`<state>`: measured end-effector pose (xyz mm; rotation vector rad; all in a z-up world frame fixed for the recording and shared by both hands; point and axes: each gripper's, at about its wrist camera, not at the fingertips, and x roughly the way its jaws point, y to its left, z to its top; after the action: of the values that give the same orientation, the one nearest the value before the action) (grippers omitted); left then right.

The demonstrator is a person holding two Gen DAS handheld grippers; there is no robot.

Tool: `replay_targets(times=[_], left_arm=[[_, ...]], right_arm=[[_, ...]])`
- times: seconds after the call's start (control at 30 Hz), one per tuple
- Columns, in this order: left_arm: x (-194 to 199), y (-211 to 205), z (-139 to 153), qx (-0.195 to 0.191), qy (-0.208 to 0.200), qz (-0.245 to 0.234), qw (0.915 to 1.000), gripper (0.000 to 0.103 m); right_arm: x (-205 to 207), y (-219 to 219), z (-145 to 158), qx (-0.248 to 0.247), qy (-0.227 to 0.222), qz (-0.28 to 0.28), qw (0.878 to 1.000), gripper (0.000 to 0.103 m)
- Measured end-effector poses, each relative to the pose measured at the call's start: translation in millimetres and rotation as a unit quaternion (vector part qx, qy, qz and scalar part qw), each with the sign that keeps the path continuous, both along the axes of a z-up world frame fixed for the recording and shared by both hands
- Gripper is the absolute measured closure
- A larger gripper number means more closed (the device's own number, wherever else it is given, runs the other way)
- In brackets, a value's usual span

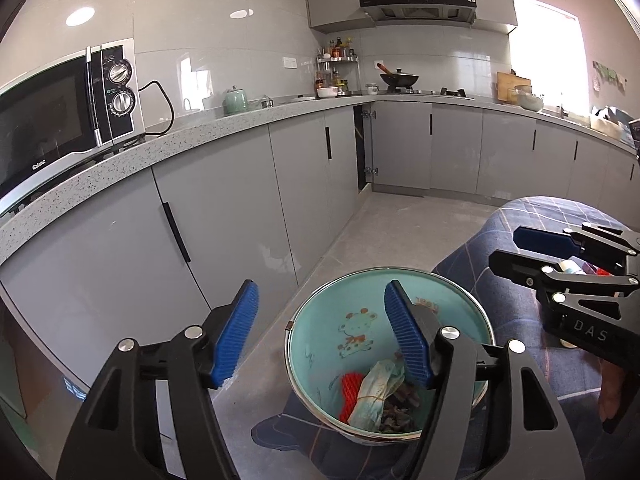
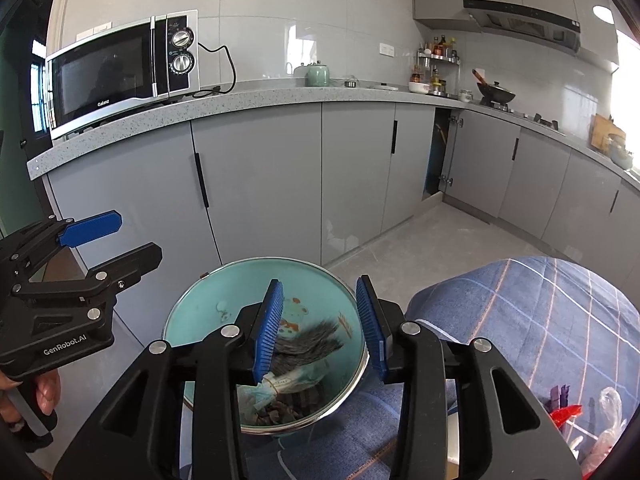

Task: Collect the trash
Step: 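Open both tools to drop the bag bundle and black scrubber into the wastebasket, then move both tools back over the trash on the table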

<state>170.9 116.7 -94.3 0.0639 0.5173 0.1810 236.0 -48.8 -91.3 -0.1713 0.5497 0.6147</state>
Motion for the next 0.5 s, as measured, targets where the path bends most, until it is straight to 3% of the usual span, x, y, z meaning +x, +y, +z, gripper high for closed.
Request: replay_targets(times=[0.3, 0.5], left_arm=[[-1.6, -4.7, -1.7, -0.001, 0.002, -0.007, 1.0000, 0.036], [-6.2, -30.8, -1.6, 0.000, 0.006, -0.037, 0.9993, 0.036]], right_arm=[[-20.2, -22.3, 7.4, 0.000, -0.007, -0.030, 1.000, 0.057], [-36.3, -56.6, 13.7, -0.006, -0.013, -0.067, 0.998, 0.056]])
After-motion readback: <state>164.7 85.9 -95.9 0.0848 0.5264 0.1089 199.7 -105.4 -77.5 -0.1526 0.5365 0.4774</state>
